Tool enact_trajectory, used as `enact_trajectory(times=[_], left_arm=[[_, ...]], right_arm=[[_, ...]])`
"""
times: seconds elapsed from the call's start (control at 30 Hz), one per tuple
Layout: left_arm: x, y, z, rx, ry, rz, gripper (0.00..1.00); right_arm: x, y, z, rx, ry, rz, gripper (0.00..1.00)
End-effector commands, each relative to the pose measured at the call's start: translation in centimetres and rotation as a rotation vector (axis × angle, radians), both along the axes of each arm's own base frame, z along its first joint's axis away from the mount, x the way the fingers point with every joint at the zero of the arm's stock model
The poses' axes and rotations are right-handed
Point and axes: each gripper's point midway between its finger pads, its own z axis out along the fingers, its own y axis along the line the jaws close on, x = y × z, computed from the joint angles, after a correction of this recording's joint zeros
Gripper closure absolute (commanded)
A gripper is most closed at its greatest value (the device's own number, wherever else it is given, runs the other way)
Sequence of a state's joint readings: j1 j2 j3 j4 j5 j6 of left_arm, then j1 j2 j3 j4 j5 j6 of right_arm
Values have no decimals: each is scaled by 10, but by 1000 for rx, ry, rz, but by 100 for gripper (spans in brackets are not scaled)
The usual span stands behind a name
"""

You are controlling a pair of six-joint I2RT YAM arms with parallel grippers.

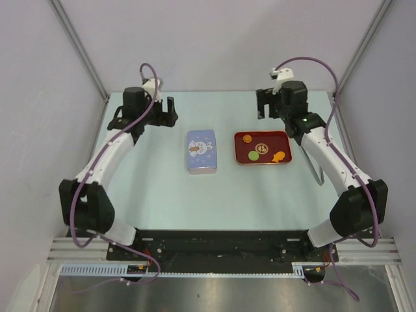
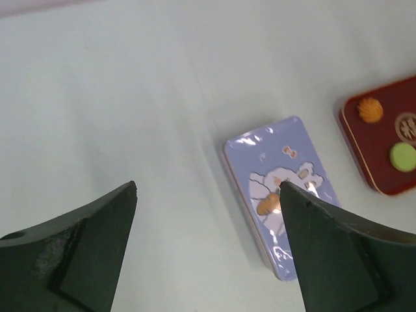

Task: Pack the cookies

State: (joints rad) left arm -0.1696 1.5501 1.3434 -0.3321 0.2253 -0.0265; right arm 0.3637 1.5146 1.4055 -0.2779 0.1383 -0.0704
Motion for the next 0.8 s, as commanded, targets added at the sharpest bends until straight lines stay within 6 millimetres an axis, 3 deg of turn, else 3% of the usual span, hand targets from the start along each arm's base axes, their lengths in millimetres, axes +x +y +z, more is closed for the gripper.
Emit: enact_trajectory(times=[0.0,0.1,0.27,0.47,0.77], left_arm=[[1,41,68,54,-279,203,4],[-14,56,84,71,-345,264,2],[-33,66,102,81,-418,288,1],[-41,66,119,64,-486,286,0],[-48,64,145,37,-534,276,0]], right_arm=[[-3,-62,42,77,-97,-157,0],[-8,-88,46,71,-133,-189,0],[-25,-109,76,57,-225,-240,0],[-40,-109,95,64,-294,-239,0],[-57,-112,99,39,-346,-230,0]])
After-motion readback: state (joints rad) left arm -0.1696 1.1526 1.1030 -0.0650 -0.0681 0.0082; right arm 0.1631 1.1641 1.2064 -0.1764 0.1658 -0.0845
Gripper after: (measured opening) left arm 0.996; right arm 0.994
